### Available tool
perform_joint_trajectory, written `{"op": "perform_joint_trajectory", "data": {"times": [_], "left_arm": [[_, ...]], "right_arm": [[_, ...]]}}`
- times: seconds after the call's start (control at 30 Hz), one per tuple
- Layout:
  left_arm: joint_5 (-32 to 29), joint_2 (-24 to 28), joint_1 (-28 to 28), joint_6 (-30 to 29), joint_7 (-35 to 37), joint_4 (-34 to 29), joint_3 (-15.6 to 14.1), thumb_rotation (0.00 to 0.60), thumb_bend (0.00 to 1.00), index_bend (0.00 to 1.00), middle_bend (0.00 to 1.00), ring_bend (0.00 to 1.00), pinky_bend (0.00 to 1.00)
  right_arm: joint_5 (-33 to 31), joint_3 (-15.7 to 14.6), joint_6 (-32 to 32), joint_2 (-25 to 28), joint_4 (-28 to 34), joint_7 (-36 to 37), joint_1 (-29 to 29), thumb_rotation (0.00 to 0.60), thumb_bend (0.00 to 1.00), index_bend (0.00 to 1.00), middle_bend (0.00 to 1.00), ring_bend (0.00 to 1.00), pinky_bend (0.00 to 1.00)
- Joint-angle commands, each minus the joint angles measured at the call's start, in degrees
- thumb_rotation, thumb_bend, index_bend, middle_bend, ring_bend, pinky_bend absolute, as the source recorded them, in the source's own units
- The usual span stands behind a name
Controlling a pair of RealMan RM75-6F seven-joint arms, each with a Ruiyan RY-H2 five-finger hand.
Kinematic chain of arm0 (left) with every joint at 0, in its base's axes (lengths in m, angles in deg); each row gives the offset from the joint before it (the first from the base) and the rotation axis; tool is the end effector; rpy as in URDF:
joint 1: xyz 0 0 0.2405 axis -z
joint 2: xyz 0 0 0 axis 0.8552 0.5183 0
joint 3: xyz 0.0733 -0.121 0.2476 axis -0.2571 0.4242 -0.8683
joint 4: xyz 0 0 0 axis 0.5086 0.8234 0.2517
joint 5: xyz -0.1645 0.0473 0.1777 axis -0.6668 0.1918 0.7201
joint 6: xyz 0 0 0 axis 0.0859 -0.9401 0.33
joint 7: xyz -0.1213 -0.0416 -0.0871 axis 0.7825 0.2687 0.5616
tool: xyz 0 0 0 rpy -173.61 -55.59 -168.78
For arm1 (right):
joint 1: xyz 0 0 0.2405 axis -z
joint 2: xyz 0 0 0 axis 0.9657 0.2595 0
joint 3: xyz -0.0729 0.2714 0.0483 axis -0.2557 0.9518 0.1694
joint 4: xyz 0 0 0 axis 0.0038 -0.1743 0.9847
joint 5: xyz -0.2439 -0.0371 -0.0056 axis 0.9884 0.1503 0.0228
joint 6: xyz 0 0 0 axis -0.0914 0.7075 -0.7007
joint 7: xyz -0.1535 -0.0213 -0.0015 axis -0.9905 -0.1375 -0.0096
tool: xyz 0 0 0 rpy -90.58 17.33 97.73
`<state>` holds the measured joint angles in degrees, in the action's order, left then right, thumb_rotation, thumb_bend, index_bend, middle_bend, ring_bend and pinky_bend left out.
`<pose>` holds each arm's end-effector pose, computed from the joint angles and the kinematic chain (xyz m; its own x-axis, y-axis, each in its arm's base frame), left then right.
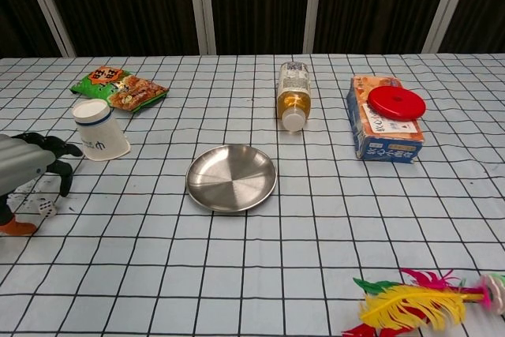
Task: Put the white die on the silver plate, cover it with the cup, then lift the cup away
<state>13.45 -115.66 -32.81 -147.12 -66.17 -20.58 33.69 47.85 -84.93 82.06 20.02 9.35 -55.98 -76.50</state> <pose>-0.2765 0.2888 -0.0470 0.7618 0.2886 0.5801 0.6467 -0.2843 -0.7078 -0.3734 -0.1752 0.1590 0.3247 -0.0498 0.9445 -0.9399 0.0949 0.3281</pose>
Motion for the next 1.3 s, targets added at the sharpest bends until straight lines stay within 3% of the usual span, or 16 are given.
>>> {"op": "perform_joint_trajectory", "data": {"times": [0.03, 0.37, 1.3], "left_arm": [[0.00, -0.54, 0.23, 0.10, 0.43, 0.68, -0.20, 0.600, 0.36, 0.41, 0.06, 0.00, 0.01], [1.23, -1.07, 0.60, -0.73, 2.32, 1.38, -0.73, 0.600, 0.42, 0.47, 0.09, 0.00, 0.01], [-0.48, 0.60, 0.91, -2.37, 2.44, -0.84, -1.61, 0.600, 0.43, 0.47, 0.09, 0.00, 0.01]], "right_arm": [[-0.07, -0.06, -0.29, 0.01, -0.02, 0.08, -0.07, 0.600, 0.10, 0.21, 0.19, 0.15, 0.00], [0.00, -0.08, -0.99, -0.15, -0.33, 0.73, -0.40, 0.600, 0.10, 0.21, 0.19, 0.15, 0.00], [-1.14, 0.08, -1.56, 0.12, 0.26, 0.40, -0.29, 0.600, 0.10, 0.21, 0.19, 0.15, 0.00]]}}
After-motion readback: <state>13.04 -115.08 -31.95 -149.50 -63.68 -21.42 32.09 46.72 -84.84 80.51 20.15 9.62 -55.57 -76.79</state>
